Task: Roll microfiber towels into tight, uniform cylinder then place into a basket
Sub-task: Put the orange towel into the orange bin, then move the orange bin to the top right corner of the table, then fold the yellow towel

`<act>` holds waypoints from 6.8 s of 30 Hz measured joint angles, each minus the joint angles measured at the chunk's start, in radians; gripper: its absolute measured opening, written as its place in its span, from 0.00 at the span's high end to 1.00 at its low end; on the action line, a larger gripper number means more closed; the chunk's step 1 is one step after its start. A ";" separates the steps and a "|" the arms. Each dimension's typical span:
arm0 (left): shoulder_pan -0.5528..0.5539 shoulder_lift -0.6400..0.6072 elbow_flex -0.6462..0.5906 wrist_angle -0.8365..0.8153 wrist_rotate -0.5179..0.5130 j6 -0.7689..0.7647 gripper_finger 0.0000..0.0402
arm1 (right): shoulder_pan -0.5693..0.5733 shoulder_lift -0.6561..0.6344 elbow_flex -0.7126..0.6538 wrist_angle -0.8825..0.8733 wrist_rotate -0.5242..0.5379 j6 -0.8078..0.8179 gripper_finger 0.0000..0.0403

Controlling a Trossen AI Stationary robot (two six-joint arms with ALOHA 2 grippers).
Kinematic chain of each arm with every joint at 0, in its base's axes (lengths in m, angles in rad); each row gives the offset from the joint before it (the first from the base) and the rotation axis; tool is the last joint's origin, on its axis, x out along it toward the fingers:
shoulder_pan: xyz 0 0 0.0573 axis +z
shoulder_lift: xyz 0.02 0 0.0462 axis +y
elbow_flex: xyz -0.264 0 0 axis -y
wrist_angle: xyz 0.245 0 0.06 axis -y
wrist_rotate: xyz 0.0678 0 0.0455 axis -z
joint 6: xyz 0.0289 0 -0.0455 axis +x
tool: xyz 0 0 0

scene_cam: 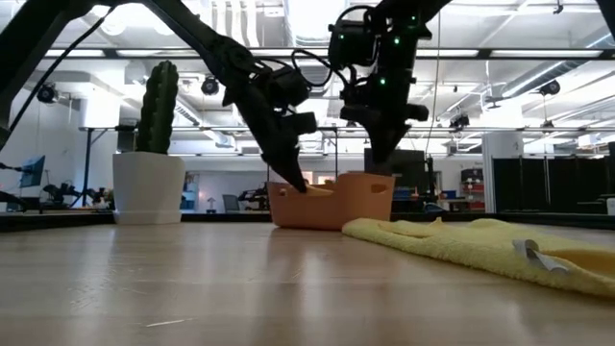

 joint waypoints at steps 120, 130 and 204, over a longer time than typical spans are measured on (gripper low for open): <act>0.016 -0.622 -0.338 -0.058 0.076 -0.406 0.85 | -0.287 -0.225 -0.064 -0.163 -0.418 -0.054 0.79; -0.021 -0.587 -0.357 0.188 0.137 -0.515 0.85 | -0.142 -0.394 -0.343 -0.047 -0.489 0.103 0.53; -0.122 -0.584 -0.360 -0.016 0.183 -0.853 0.85 | 0.133 0.031 -0.368 0.470 -0.697 -0.707 0.75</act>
